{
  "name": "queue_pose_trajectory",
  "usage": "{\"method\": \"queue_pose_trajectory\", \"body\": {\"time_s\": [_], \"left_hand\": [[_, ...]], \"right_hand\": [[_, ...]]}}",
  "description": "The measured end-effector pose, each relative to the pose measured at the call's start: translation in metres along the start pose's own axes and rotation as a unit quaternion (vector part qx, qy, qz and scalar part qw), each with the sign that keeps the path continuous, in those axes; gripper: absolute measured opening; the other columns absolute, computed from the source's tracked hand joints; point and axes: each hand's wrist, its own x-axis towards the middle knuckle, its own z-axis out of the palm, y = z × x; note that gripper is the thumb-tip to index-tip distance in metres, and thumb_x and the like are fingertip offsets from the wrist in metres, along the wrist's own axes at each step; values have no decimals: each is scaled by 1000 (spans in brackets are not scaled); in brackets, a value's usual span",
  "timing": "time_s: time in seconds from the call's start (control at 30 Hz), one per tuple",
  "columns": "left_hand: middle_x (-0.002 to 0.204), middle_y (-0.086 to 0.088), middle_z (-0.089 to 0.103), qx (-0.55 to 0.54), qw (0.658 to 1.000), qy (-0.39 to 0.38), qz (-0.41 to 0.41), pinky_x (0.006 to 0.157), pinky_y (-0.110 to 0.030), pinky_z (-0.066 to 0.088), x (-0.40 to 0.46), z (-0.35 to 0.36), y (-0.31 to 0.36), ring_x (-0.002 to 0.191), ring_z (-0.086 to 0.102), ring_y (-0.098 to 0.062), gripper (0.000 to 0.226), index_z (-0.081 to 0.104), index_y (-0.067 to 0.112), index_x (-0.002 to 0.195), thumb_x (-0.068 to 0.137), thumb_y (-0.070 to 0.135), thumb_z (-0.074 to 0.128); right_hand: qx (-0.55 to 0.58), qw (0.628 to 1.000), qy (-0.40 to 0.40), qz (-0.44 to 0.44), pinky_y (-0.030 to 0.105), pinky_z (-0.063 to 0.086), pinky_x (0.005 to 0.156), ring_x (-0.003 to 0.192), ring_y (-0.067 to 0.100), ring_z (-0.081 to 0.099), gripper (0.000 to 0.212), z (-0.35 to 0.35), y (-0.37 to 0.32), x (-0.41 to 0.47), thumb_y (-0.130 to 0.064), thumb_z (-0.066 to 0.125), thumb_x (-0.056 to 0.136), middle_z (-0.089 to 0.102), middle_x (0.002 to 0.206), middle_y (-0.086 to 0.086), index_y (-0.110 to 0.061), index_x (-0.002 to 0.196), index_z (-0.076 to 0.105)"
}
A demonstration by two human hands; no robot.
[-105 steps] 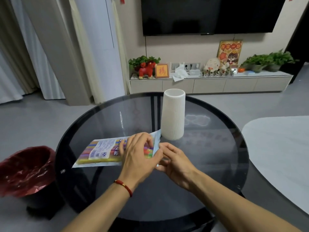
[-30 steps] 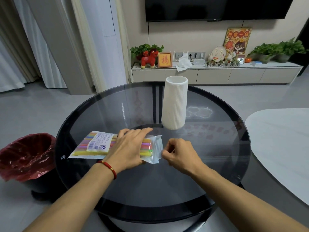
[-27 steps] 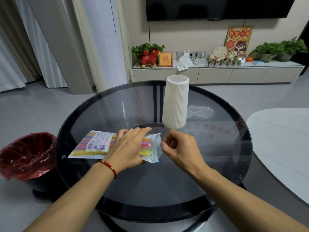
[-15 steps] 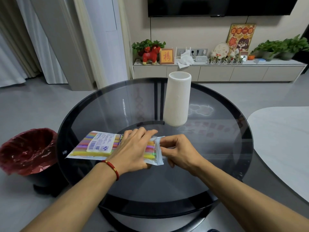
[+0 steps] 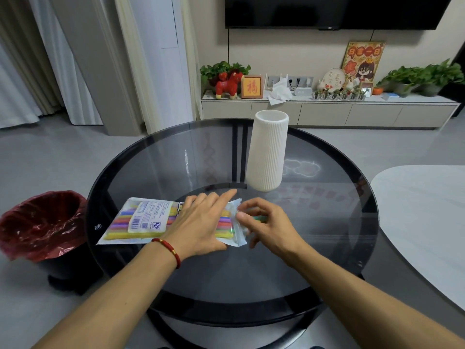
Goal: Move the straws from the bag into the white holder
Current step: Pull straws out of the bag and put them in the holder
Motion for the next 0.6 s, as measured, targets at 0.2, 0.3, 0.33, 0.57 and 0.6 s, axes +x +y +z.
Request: {"method": "queue_pose_trajectory", "body": {"time_s": [0.2,0.3,0.33,0.57,0.6], "left_hand": [[123,8,49,-9,1000,-14,-22,105,-40,30,-3,-2,-14,113,47,-19,107,17,38,152,63,61,71],[133,8,44,9,997,-61,-41,113,-51,20,-6,-6,-24,125,42,-20,98,19,48,148,63,57,67],[139,6,40,15,995,-82,-57,114,-57,17,-6,-8,-28,129,37,-21,97,18,50,147,63,57,66],[162,4,16,-18,986,-141,-87,113,-70,-2,-5,-14,-16,149,9,-20,114,17,40,152,56,99,38],[162,6,18,-41,988,-125,-79,114,-69,-2,-2,-14,-9,149,12,-18,111,18,39,152,60,101,30]], "right_hand": [[52,998,35,17,26,60,63,58,20,68,4,-31,3,7,-7,83,87,74,66,13,-5,84,82],[87,994,64,24,23,61,66,60,20,69,1,-59,5,6,-7,84,84,74,68,15,-6,83,84],[100,992,72,22,23,61,66,61,20,69,4,-68,5,5,-9,86,83,75,69,15,-6,84,84],[138,987,87,-5,24,62,68,67,24,72,36,-101,-2,-6,-30,93,66,75,77,20,-3,88,82],[138,987,80,-8,24,62,68,67,25,72,37,-102,-4,-7,-30,93,66,75,77,19,-3,88,82]]}}
